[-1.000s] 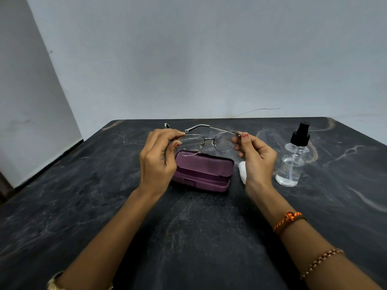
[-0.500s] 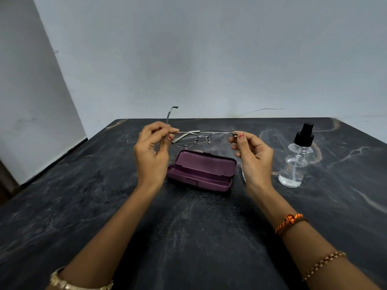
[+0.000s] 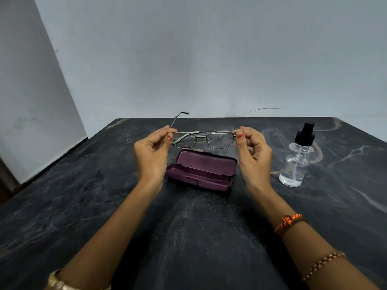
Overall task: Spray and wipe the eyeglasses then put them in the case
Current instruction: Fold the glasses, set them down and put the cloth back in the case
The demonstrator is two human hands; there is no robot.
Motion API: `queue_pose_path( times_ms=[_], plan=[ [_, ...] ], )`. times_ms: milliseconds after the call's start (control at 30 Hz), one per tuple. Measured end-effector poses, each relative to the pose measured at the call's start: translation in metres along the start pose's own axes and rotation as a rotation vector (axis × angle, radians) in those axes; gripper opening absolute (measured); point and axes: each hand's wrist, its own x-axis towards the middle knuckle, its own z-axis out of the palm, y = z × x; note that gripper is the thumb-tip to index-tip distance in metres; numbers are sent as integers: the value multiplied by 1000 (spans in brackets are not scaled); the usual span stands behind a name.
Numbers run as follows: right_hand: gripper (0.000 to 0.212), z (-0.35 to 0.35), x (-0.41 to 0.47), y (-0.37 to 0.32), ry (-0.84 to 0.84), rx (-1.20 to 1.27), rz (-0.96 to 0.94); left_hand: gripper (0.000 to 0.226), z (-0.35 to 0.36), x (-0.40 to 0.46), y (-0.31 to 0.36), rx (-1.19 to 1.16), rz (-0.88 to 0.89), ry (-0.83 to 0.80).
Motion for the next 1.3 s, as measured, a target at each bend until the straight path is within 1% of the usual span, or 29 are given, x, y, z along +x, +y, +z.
queue_pose_path(
  times_ms=[67, 300, 433, 567, 800, 867, 967, 1033, 1133, 1300],
  plan=[
    [23, 0, 0, 1, 2, 10, 24, 27, 1, 0, 1, 10, 3, -2],
    [16, -1, 0, 0, -9, 13, 67, 25, 0, -1, 1, 28, 35, -43],
    [15, -1, 0, 1, -7, 19, 73, 24, 0, -1, 1, 27, 47, -62],
    [14, -1, 1, 3, 9, 78, 92, 21, -1, -1, 1, 11, 43, -84],
    [15, -2, 1, 5, 18, 61, 109, 20, -2, 1, -4, -32, 40, -103],
    [14, -1, 1, 3, 32, 62, 130, 19, -4, 4, -4, -38, 21, -136],
    [12, 1, -1, -2, 37, 122, 177, 17, -17, 15, 1, -44, -48, -266],
    [11, 4, -4, -9, -4, 153, 200, 11, -34, 26, 4, -49, -110, -357],
    [11, 14, -12, -23, -100, 199, 265, 13, -65, 41, 6, -18, -188, -448],
    [13, 42, -36, -42, -295, 327, 494, 18, -118, 57, 7, 59, -271, -535]
  ],
)
